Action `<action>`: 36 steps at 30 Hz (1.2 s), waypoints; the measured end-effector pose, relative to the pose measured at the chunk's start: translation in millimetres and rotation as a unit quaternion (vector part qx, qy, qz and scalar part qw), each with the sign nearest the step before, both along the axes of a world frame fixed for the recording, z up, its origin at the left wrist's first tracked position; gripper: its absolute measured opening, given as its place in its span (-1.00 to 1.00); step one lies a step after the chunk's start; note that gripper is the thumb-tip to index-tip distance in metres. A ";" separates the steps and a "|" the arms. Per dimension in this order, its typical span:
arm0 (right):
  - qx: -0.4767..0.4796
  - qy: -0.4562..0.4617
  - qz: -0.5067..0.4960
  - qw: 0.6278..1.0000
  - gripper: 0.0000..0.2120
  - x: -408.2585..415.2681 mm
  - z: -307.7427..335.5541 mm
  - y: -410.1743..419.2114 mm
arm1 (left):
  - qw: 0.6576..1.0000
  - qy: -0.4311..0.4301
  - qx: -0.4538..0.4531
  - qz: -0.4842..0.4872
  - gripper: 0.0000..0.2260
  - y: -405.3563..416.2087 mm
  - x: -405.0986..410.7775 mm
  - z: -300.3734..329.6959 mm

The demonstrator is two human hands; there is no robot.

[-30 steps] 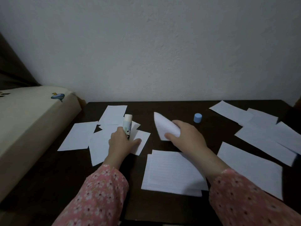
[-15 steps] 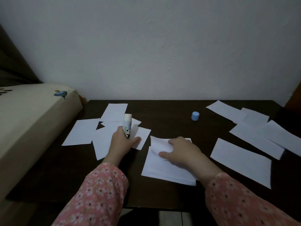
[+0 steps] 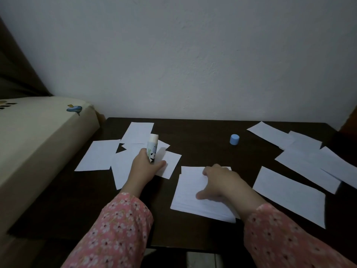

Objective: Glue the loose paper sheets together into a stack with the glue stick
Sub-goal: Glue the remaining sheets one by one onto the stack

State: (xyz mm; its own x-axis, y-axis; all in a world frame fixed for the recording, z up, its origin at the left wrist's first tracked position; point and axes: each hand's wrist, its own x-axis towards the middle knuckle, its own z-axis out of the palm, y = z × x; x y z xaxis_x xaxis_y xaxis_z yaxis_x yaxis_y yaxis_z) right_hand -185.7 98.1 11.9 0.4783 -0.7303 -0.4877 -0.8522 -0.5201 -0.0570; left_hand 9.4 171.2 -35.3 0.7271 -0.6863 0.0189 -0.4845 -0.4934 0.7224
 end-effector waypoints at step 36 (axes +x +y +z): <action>0.004 -0.388 -0.123 0.914 -0.61 26.5 2.8 -60.0 | 0.993 -0.092 0.056 0.041 -0.60 2.9 14.6 21.2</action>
State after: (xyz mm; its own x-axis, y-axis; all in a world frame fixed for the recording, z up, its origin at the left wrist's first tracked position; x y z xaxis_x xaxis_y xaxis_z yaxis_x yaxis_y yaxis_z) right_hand -159.2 38.1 14.7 0.5038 -0.8603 -0.0778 -0.6452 -0.3149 -0.6961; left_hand 24.0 174.1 -14.0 0.7726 -0.6295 0.0831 -0.5573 -0.6096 0.5638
